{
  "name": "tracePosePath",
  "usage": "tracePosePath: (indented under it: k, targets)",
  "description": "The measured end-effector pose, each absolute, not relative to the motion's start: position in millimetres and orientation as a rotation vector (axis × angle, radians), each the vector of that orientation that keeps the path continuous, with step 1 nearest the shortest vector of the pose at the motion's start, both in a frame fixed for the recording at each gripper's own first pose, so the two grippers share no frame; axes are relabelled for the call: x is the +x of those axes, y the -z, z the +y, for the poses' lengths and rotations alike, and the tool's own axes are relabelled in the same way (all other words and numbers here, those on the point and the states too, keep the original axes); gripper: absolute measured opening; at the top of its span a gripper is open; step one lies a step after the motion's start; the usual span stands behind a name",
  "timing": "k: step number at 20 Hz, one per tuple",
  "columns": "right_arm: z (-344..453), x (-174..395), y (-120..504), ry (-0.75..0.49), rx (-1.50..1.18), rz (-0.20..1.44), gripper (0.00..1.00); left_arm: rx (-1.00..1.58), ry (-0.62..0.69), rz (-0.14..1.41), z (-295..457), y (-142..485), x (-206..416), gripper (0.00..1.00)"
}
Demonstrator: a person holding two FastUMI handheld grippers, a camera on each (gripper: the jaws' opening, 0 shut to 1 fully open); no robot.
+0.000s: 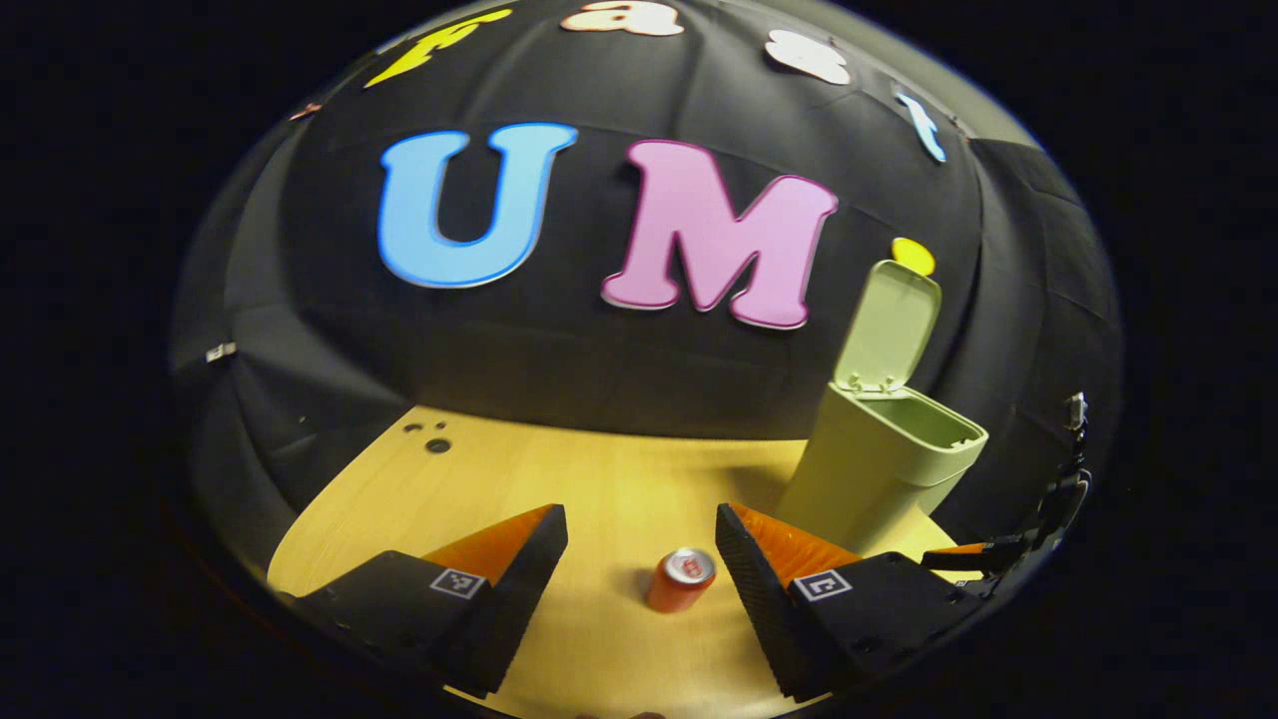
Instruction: Press the lid of the desktop garbage bin to open it, pick up the crumpled paper on the desktop and throw it into the bin, then pick up the pop can on the desktop and drop it into the bin, and finally close the garbage bin lid.
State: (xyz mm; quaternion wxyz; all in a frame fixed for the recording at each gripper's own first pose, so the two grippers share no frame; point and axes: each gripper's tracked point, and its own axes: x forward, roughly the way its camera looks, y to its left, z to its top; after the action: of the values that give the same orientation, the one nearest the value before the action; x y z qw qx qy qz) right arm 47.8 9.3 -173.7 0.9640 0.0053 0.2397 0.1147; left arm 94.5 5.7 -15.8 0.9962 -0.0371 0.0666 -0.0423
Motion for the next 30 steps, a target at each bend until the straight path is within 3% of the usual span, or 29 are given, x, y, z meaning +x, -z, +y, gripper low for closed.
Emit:
tracePosePath:
  k: [13,19,30]
  targets:
    - [125,104,245,-0.438,-0.129,0.516,0.99,-0.172,-0.231,0.268,136,81,1,0.96]
    - [165,130,275,-0.489,-0.127,0.516,0.99,-0.173,-0.284,0.306,146,93,-9,0.96]
    - [188,179,298,-0.457,-0.136,0.507,0.99,-0.168,-0.265,0.357,118,119,6,0.96]
